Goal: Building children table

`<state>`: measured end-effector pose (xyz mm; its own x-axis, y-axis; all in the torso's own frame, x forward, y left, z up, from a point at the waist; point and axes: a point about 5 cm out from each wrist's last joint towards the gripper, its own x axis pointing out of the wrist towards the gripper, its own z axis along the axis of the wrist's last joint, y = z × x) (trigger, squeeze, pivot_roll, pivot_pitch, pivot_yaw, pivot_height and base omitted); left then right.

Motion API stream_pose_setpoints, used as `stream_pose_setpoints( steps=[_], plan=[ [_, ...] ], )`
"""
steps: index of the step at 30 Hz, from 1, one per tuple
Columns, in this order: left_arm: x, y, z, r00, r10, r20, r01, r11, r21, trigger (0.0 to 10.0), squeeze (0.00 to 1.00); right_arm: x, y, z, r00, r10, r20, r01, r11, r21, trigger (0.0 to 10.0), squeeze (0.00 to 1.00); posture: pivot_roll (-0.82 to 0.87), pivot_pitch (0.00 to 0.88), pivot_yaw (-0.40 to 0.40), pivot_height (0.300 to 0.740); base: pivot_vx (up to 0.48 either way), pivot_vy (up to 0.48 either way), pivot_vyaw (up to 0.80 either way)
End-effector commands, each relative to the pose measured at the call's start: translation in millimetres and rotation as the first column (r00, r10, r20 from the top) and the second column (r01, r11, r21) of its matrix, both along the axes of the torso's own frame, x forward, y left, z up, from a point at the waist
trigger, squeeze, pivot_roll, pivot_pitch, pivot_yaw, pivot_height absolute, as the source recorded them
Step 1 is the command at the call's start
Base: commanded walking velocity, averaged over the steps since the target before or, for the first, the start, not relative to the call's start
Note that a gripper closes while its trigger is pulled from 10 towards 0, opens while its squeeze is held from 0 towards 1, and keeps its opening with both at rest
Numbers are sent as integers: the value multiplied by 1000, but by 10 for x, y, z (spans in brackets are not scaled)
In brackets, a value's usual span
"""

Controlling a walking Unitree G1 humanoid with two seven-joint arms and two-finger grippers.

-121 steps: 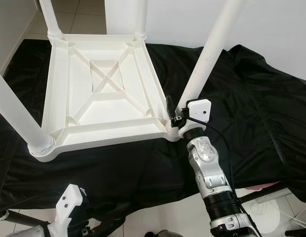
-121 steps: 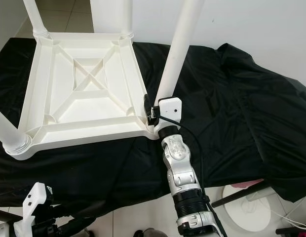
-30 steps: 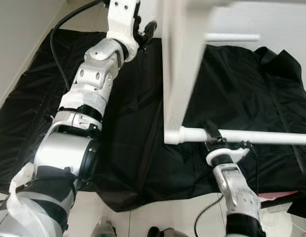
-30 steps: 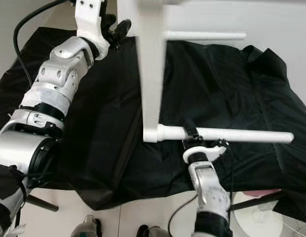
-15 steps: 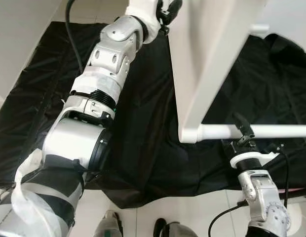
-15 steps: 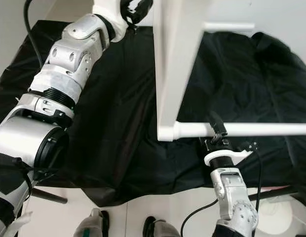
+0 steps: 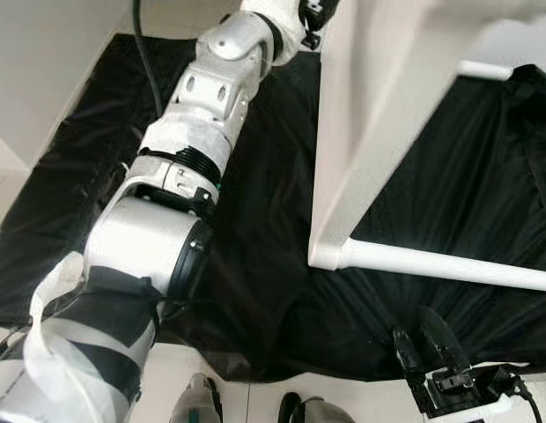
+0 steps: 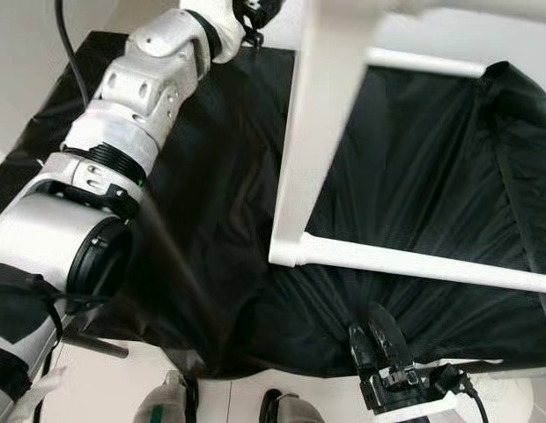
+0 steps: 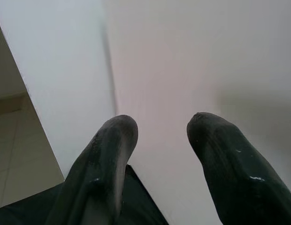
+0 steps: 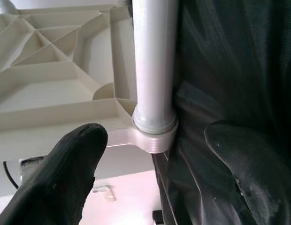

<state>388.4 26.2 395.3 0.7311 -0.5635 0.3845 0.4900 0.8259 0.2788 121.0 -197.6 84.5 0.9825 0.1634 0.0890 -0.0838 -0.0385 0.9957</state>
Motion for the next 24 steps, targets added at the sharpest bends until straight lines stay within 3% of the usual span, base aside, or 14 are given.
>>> stream_pose_setpoints(
  steps=[1,5,7,8,9,10,11,13,15,20,23,24],
  plan=[
    [-17,-19,66,1000,-9,17,9,1000,-1,10000,0,-172,81,-319,983,-18,-184,29,998,55,10000,0,4,226,-17,740,0,0,0],
    [-12,-21,76,1000,-9,19,9,1000,-4,10000,0,-77,40,-226,996,-34,-86,37,999,31,10000,0,-8,226,1,740,0,0,0],
    [-6,-36,59,1000,-12,18,12,1000,4,10000,0,120,-73,-169,998,-51,29,52,998,-29,10000,0,-11,221,3,740,0,0,0],
    [-6,-36,59,1000,-12,18,12,1000,4,10000,0,120,-73,-169,998,-51,29,52,998,-29,10000,0,-11,221,3,740,0,0,0],
    [-3,-45,45,1000,-14,16,14,1000,9,10000,0,224,-154,-144,995,-55,82,60,997,-57,10000,0,-11,221,3,740,0,0,0],
    [3,-50,24,1000,-15,12,15,1000,15,10000,0,274,-265,-20,986,-58,156,73,993,-88,10000,0,-6,218,3,740,0,0,0],
    [3,-50,24,1000,-15,12,15,1000,15,10000,0,274,-265,-20,986,-58,156,73,993,-88,10000,0,-6,218,3,740,0,0,0],
    [12,-48,-23,1000,-19,6,19,999,27,10000,0,294,-400,249,961,-55,272,91,988,-125,10000,0,-4,217,5,740,0,0,0],
    [22,-32,-56,1000,-17,-1,17,999,31,10000,0,325,-446,377,944,-60,323,108,985,-135,10000,0,0,215,5,740,0,0,0],
    [51,37,-132,1000,-3,-19,4,999,35,10000,0,456,-453,604,916,-68,395,139,978,-156,10000,0,4,211,1,740,0,0,0],
    [105,221,-327,998,37,-47,-34,998,60,10000,0,716,-370,872,871,-84,483,189,967,-172,10000,0,16,204,-8,740,0,0,0],
    [105,221,-327,998,37,-47,-34,998,60,10000,0,716,-370,872,871,-84,483,189,967,-172,10000,0,16,204,-8,740,0,0,0]
  ],
)
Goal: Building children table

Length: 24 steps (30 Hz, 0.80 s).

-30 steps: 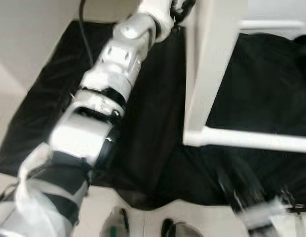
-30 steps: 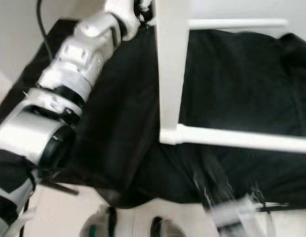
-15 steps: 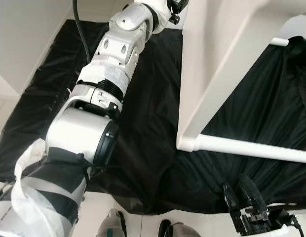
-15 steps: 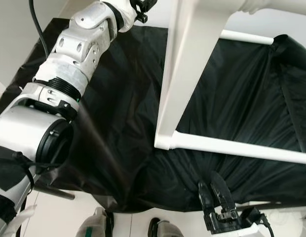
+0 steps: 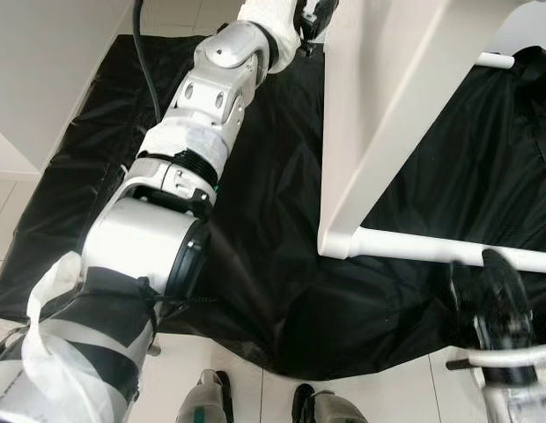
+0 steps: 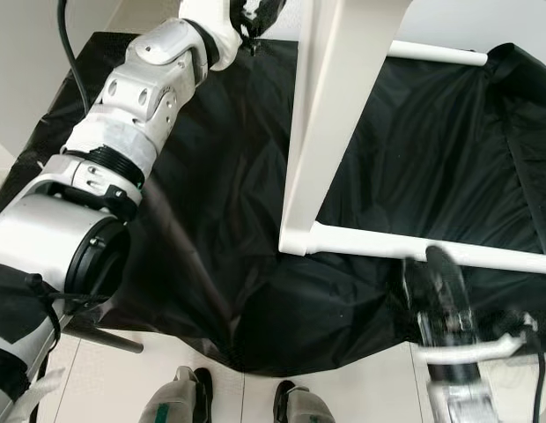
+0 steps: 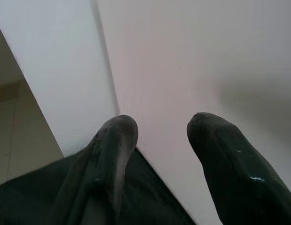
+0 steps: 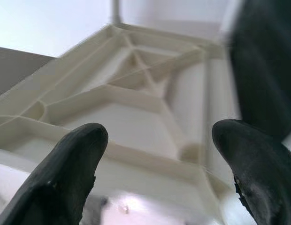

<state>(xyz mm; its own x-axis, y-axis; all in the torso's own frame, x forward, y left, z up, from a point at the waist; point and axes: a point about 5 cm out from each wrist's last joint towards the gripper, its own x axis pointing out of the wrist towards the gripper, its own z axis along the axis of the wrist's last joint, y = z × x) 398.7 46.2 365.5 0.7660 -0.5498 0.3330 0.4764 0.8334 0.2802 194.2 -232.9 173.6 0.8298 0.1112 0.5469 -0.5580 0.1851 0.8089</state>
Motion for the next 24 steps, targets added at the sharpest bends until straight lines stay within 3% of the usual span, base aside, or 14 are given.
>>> stream_pose_setpoints(
  steps=[1,5,9,13,18,21,24],
  plan=[
    [2,22,-29,1000,3,-2,-3,1000,30,10000,0,-16,-16,-20,999,-26,-27,25,1000,-13,10000,0,16,204,-8,740,0,0,0],
    [25,154,-165,999,30,-24,-29,999,43,10000,0,125,39,84,999,-37,13,38,999,-15,10000,0,20,204,-12,740,0,0,0],
    [-23,539,-564,994,65,-86,-62,997,38,10000,0,390,70,257,995,-57,80,60,997,-39,10000,0,36,194,-24,740,0,0,0],
    [-94,806,-812,984,125,-129,-120,991,52,10000,0,538,34,312,990,-133,38,135,988,-78,10000,0,46,188,-34,740,0,0,0],
    [-149,931,-895,977,159,-144,-154,987,46,10000,0,618,8,331,984,-177,5,177,981,-85,10000,0,52,184,-44,740,0,0,0],
    [-252,1143,-1018,962,216,-169,-216,976,17,10000,0,771,1,360,964,-261,-46,251,954,-162,10000,0,59,176,-54,740,0,0,0],
    [-310,1227,-1092,952,245,-183,-247,969,8,10000,0,854,22,358,950,-304,-66,282,932,-229,10000,0,62,171,-58,740,0,0,0]
  ],
)
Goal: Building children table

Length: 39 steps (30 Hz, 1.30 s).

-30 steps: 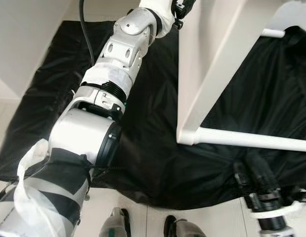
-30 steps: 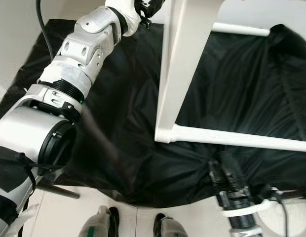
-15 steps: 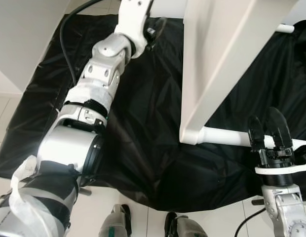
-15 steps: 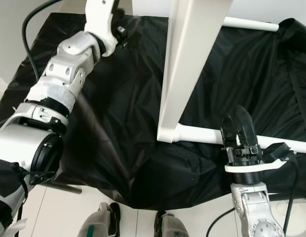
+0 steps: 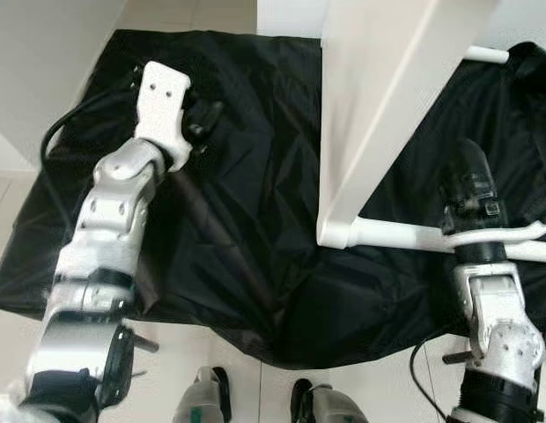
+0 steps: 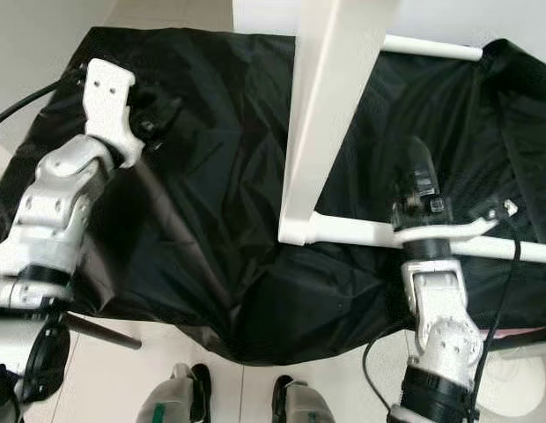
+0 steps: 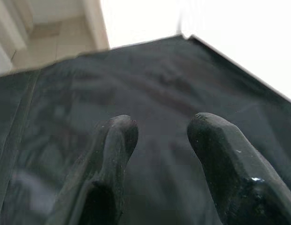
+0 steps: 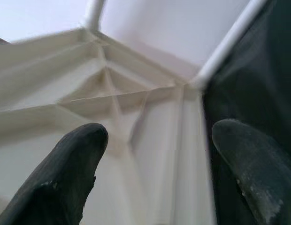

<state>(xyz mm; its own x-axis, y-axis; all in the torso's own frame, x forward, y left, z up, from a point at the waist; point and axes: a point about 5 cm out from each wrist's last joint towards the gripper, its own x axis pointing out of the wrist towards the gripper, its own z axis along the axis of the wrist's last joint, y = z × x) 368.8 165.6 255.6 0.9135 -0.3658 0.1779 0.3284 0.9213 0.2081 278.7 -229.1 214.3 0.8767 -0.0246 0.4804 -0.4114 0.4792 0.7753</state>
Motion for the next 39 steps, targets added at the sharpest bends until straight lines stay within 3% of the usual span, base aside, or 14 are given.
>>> stream_pose_setpoints(
  steps=[1,10,11,15,18,23,25,31,32,33,34,35,38,39],
  plan=[
    [-36,58,-19,999,44,-6,-44,999,-21,10000,0,40,-8,-50,998,-43,-45,41,998,-41,10000,0,62,171,-58,740,0,0,0],
    [-175,171,-134,995,94,-20,-96,993,-75,10000,0,235,55,-59,978,-175,-117,148,967,-208,10000,0,76,161,-72,740,0,0,0],
    [-202,187,-166,994,104,-27,-106,990,-89,10000,0,283,81,-57,969,-216,-121,179,949,-259,10000,0,76,158,-78,740,0,0,0],
    [-221,203,-191,993,118,-29,-120,987,-106,10000,0,328,117,-57,964,-237,-121,195,939,-285,10000,0,73,157,-81,740,0,0,0],
    [-250,208,-251,991,131,-30,-134,979,-152,10000,0,436,215,-58,943,-309,-124,242,892,-381,10000,0,68,167,-92,740,0,0,0],
    [-264,214,-303,987,160,-25,-162,972,-172,10000,0,522,364,-63,948,-288,-134,205,877,-434,10000,0,64,176,-96,740,0,0,0],
    [-299,237,-309,982,186,-19,-186,964,-188,10000,0,540,395,-95,937,-326,-127,220,830,-512,10000,0,60,183,-96,740,0,0,0],
    [-335,257,-312,982,186,-27,-188,954,-232,10000,0,537,370,-148,926,-341,-164,222,840,-494,10000,0,58,182,-97,740,0,0,0],
    [-380,276,-322,981,191,-31,-193,944,-268,10000,0,492,317,-228,919,-325,-223,219,891,-397,10000,0,63,178,-98,740,0,0,0],
    [-380,276,-322,981,191,-31,-193,944,-268,10000,0,492,317,-228,919,-325,-223,219,891,-397,10000,0,63,178,-98,740,0,0,0],
    [-447,292,-349,980,196,-36,-198,936,-293,10000,0,382,296,-303,925,-269,-269,217,954,-208,10000,0,49,167,-82,740,0,0,0],
    [-484,298,-389,978,205,-50,-210,931,-300,10000,0,229,286,-368,941,-195,-278,204,979,6,10000,0,47,165,-78,740,0,0,0],
    [-484,298,-389,978,205,-50,-210,931,-300,10000,0,229,286,-368,941,-195,-278,204,979,6,10000,0,47,165,-78,740,0,0,0],
    [-496,305,-415,975,213,-60,-221,930,-294,10000,0,62,283,-428,950,-155,-271,203,966,160,10000,0,46,163,-69,740,0,0,0]
  ],
)
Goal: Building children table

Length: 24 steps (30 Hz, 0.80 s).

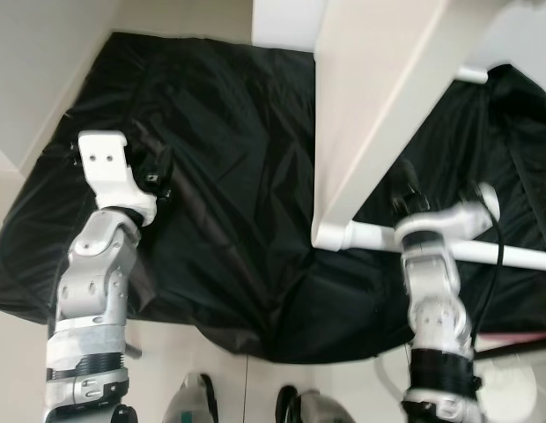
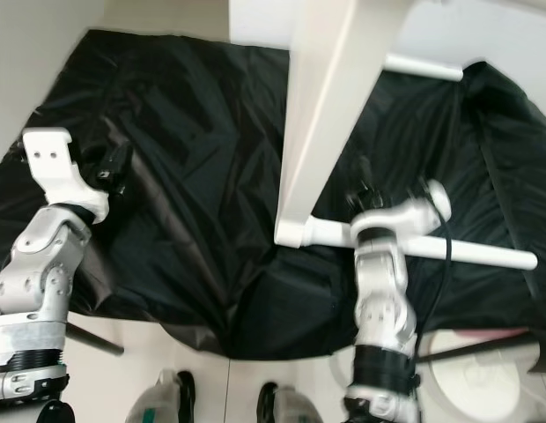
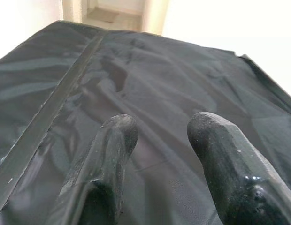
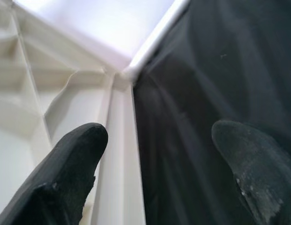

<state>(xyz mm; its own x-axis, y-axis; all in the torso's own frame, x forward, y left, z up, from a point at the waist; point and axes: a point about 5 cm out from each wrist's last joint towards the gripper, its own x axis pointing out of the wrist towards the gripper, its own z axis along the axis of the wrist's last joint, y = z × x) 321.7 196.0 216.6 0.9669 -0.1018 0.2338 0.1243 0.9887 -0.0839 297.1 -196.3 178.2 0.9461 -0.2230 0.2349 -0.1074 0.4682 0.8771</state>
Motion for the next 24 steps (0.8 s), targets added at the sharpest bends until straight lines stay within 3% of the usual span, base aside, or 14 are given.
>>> stream_pose_setpoints(
  steps=[1,2,5,6,11,16,19,22,24],
  plan=[
    [-31,10,-35,1000,10,-19,-10,1000,-3,10000,0,-270,-21,-119,1000,-19,8,18,983,180,10000,0,40,161,-59,740,0,0,0],
    [-31,10,-35,1000,10,-19,-10,1000,-3,10000,0,-270,-21,-119,1000,-19,8,18,983,180,10000,0,40,161,-59,740,0,0,0],
    [-37,-7,-54,999,-25,-36,26,999,19,10000,0,-668,51,-202,999,-32,5,29,953,302,10000,0,19,166,-39,740,0,0,0],
    [-29,-12,-47,999,-29,-33,29,999,14,10000,0,-734,56,-195,1000,-25,17,19,955,294,10000,0,11,167,-32,740,0,0,0],
    [4,-25,-28,999,-36,-28,36,999,-1,10000,0,-803,84,-167,998,5,64,-23,958,286,10000,0,-2,173,-20,740,0,0,0],
    [4,-70,3,998,-53,-29,53,999,-5,10000,0,-932,82,-195,998,-25,62,0,931,365,10000,0,-18,188,3,740,0,0,0],
    [-10,-76,-39,997,-54,-52,54,999,-5,10000,0,-1113,8,-254,999,-31,36,14,918,396,10000,0,-30,200,18,740,0,0,0],
    [-12,-66,-42,997,-54,-58,54,999,-4,10000,0,-1189,-6,-241,999,-25,36,8,918,397,10000,0,-27,211,25,740,0,0,0],
    [-25,-74,-23,996,-64,-57,64,998,-3,10000,0,-1402,26,-311,1000,-15,-9,18,908,418,10000,0,-31,233,43,740,0,0,0]
  ],
)
